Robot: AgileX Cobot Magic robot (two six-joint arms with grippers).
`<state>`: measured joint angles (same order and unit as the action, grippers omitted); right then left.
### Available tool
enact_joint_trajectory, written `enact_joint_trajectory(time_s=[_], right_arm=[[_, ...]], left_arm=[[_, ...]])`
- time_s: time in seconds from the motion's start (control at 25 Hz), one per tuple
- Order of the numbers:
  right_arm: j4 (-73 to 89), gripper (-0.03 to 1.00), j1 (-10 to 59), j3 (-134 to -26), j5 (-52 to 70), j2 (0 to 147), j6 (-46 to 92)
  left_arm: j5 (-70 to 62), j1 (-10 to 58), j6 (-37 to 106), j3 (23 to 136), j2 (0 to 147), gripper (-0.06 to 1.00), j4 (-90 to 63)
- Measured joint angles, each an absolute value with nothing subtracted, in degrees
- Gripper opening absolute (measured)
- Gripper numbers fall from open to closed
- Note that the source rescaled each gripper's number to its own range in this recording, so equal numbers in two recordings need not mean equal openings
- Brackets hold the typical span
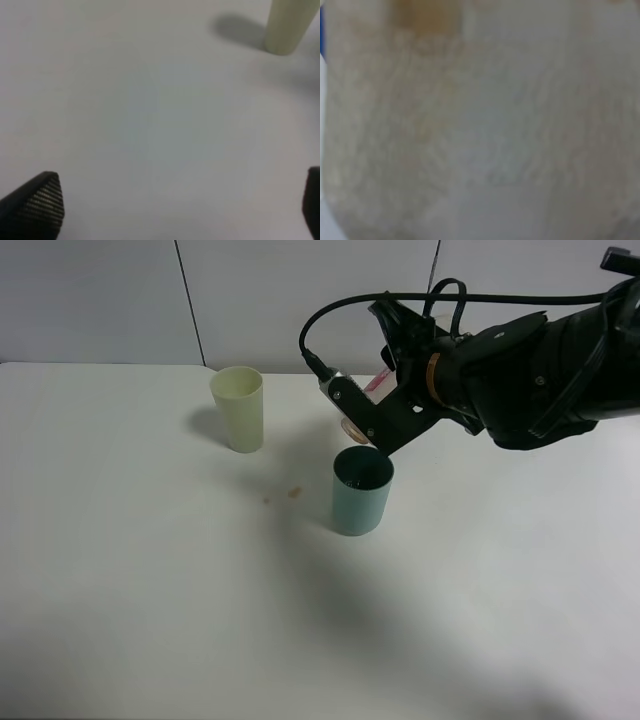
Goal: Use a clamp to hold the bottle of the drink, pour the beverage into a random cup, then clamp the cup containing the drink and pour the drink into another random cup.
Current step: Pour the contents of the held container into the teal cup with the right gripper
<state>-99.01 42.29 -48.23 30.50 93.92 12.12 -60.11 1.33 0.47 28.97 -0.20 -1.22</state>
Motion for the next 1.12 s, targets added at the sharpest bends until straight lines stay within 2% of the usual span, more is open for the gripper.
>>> enact_joint_trajectory(time_s=[0.56,1.12], right_arm=[[-99.01,0.02,45.05,-48.23,31.22,93.92,12.12],[-99.18,0.02,46.82,-48.23,40.6,93.92,11.07]], left_arm=[[-60.11,1.33,0.47,28.97,-0.2,0.89,-1.22],[-60.11,1.33,0.47,28.97,-0.2,0.89,-1.22]])
